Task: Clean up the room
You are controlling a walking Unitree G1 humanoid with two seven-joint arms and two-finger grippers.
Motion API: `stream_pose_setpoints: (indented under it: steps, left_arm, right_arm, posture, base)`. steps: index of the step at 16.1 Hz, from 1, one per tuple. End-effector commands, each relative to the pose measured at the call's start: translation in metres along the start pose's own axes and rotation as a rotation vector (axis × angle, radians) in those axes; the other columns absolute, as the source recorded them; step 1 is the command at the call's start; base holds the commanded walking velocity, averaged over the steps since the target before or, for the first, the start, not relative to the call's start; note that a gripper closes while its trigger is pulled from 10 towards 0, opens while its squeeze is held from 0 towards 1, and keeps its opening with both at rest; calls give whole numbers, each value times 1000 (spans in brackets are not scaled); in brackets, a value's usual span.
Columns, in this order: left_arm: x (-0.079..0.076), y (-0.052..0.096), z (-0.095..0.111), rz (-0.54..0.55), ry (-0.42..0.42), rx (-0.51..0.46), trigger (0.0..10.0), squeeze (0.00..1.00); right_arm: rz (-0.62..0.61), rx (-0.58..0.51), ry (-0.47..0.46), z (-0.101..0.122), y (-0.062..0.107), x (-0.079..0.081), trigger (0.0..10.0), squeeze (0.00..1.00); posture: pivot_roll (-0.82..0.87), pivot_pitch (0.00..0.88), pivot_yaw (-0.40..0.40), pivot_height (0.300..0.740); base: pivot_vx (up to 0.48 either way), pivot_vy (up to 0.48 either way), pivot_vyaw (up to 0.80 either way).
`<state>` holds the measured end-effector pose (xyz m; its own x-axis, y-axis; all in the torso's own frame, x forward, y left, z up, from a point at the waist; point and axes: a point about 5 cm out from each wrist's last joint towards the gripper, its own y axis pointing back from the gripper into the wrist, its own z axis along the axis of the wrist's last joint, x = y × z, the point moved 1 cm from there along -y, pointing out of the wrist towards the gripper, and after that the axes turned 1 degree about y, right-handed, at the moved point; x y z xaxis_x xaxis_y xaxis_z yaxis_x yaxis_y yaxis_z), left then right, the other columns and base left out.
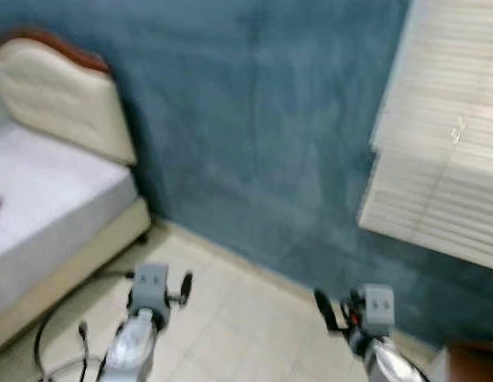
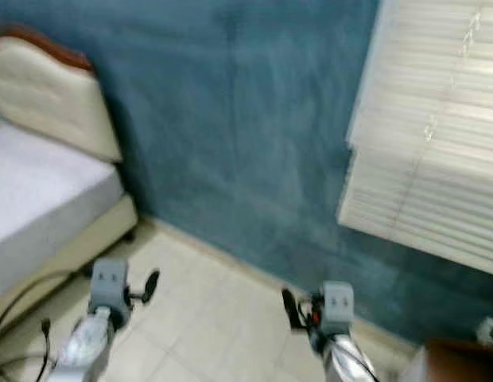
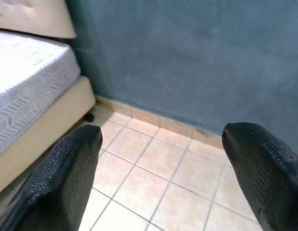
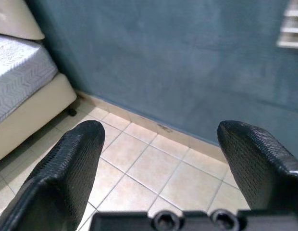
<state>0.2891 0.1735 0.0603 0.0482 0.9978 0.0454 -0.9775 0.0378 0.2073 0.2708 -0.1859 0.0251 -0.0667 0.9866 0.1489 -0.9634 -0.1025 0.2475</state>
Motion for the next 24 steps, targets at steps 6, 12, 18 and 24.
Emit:
stream_pose_setpoints:
  steps: [6,12,18,24]
  left_arm:
    - [0,-4,10,6,23,-47,10000,0]
    - [-1,-5,13,12,28,-66,10000,0]
    - [2,-5,12,65,22,-77,10000,0]
    - [2,-6,16,69,9,-96,10000,0]
  right_arm:
    - [23,3,35,-3,-1,3,10000,0]
    - [63,-13,44,1,-5,9,10000,0]
    - [76,-20,22,4,-11,11,10000,0]
    - [59,-10,-16,5,-16,9,10000,0]
  posture:
    - [20,0,0,740]
    - [29,0,-23,740]
    - [41,0,-32,740]
    - [47,0,-36,740]
  base:
    - [480,0,613]
    - [480,0,609]
    - [480,0,609]
    - [480,0,606]
